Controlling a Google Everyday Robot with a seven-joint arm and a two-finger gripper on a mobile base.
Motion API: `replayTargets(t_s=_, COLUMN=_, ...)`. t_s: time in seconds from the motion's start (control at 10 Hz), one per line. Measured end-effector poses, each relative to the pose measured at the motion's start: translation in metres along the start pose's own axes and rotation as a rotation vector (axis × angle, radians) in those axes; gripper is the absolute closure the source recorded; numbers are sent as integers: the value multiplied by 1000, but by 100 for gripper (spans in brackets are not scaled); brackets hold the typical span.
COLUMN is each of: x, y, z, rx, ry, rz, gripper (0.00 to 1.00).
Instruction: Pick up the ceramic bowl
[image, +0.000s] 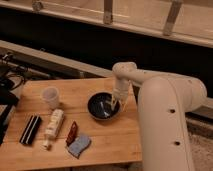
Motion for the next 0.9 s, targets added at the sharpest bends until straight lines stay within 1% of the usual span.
replayTargets(t_s=0.2, x=-1, y=2, z=0, rx=6, ry=3, rz=0, gripper=90)
replayTargets(t_s=0.3, x=-1, y=2, z=-1, rx=7, ry=4, rz=-3, gripper=95)
replayTargets(t_s=0.4, x=0, y=4, z=-6, rx=7, ry=1, rz=-11, gripper=97)
replayTargets(t_s=0.6, x=2, y=9, z=-18, rx=-1, ry=5, rz=-37, gripper=97)
replayTargets(t_s=0.7, x=6, y=13, z=-33, rx=-6, ry=8, rz=-56, gripper=97)
replayTargets(t_s=0.9, x=8, y=18, z=-43, rx=-2, ry=3, rz=-71, gripper=97)
